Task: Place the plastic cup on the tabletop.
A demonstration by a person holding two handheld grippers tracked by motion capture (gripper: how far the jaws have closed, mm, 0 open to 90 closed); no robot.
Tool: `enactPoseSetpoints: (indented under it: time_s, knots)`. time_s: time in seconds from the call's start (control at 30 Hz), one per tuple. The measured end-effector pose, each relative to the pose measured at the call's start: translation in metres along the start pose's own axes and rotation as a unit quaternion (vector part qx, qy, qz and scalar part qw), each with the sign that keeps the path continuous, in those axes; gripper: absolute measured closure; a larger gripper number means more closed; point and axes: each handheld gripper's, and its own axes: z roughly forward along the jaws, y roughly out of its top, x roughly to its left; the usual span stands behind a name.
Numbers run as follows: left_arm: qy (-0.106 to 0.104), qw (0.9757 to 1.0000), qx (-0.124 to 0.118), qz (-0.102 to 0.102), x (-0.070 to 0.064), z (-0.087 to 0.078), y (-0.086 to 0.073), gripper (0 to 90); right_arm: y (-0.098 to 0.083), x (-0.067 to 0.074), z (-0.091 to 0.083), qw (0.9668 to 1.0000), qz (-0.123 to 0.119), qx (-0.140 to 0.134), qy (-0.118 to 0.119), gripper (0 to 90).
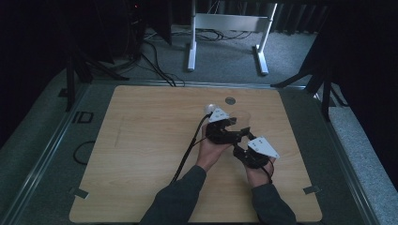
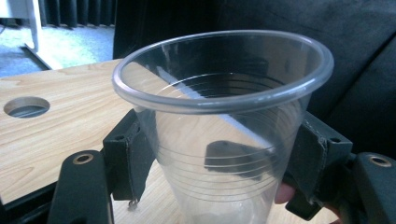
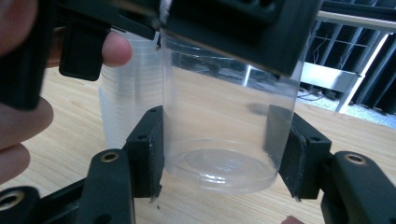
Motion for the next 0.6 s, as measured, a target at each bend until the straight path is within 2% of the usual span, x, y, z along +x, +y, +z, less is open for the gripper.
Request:
enactPoseSetpoints:
  time_s: [0.13, 0.2, 0.3, 0.6]
  knots:
    - [-0.002, 1.0, -0.003, -0.001, 0.0001, -0.0005, 0.0005, 28.0, -0.0001, 0.0002, -0.0002, 1.0, 0.0, -0.002, 0.0, 41.1]
    - [-0.007, 0.9998, -0.009, -0.015, 0.0016, -0.0012, 0.0013, 26.1, 0.0, 0.0003, -0.0012, 1.0, -0.001, -0.008, -0.001, 41.2]
    - [-0.009, 0.9996, -0.013, -0.021, 0.0027, -0.0022, 0.0022, 24.9, -0.0002, 0.0005, -0.0015, 0.9999, -0.002, -0.01, -0.001, 41.2]
    - [-0.011, 0.9994, -0.022, -0.026, 0.0033, -0.0039, 0.0042, 24.7, -0.0023, 0.0029, -0.0005, 0.9999, -0.007, -0.009, 0.005, 41.2]
